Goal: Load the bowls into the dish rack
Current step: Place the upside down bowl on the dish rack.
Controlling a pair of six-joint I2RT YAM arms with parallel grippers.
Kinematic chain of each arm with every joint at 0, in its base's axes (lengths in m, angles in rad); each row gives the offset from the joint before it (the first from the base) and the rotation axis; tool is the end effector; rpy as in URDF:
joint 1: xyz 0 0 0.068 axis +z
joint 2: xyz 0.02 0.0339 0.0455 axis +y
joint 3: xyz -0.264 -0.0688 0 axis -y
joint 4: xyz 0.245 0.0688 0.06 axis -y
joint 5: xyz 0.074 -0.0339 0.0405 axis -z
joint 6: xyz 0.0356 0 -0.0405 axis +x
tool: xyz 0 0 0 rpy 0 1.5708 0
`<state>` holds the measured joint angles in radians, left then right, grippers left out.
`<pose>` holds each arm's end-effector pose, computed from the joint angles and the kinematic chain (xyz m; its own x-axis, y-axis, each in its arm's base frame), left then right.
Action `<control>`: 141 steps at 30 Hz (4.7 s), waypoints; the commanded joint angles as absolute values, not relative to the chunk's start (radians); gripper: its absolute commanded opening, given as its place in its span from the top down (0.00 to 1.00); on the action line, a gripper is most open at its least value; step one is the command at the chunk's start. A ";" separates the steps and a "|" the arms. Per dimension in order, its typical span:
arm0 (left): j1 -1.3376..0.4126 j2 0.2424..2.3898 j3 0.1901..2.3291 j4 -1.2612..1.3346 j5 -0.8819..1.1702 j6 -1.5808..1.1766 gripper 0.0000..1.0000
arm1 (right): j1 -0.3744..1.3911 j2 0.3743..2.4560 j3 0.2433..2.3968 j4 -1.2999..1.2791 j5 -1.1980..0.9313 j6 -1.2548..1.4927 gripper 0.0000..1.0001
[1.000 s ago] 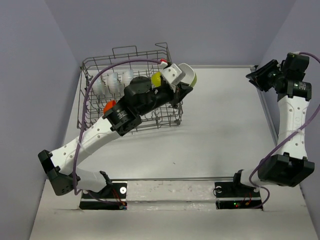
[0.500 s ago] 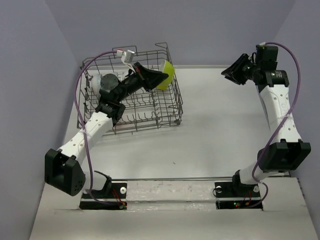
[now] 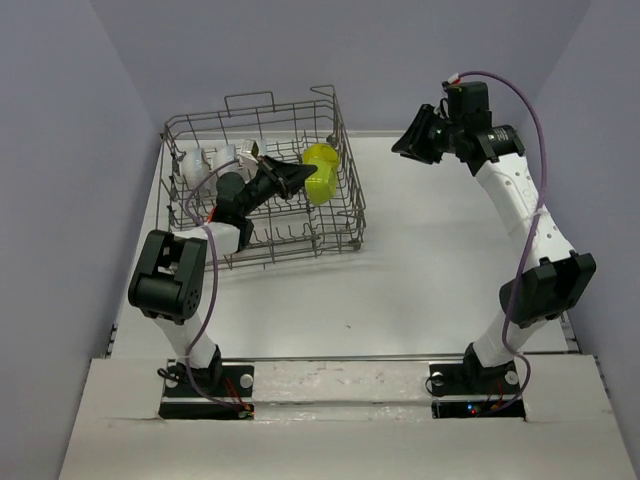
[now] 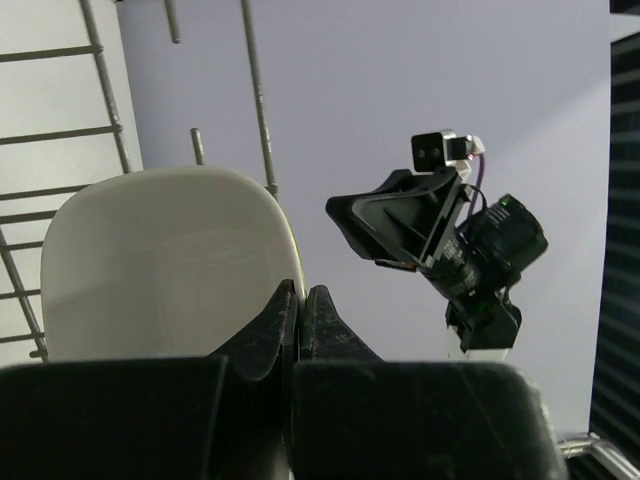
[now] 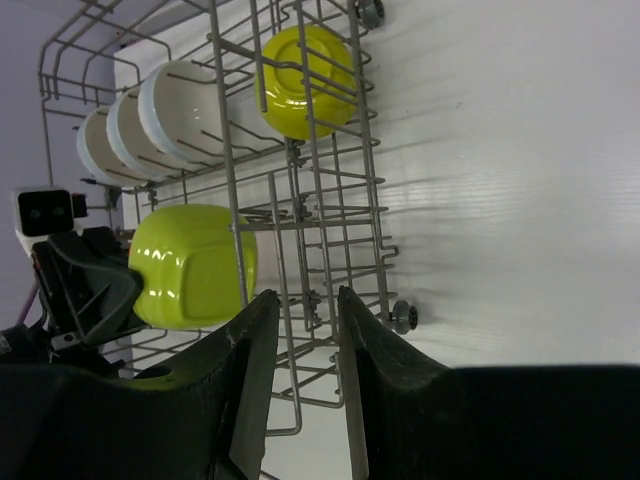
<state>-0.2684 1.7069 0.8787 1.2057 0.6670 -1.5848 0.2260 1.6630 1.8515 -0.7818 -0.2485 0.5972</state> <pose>0.3417 -0.1168 0.2727 -0.7677 -0.6036 -0.2150 0.3447 -0.1062 -0.9327 0.3525 0.0900 0.4206 -0.6845 0.4019 -0.6083 -0.0375 0.8138 0.5799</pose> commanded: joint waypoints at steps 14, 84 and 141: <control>-0.261 1.612 0.986 1.539 0.614 -1.556 1.00 | 0.413 1.732 1.907 -0.785 -0.134 0.509 0.64; -0.287 1.914 1.199 0.928 0.692 -1.387 1.00 | 0.546 1.680 1.733 -0.735 -0.025 0.518 0.99; -0.313 2.016 1.164 0.813 0.618 -1.232 1.00 | 0.546 1.680 1.700 -0.721 -0.005 0.522 0.99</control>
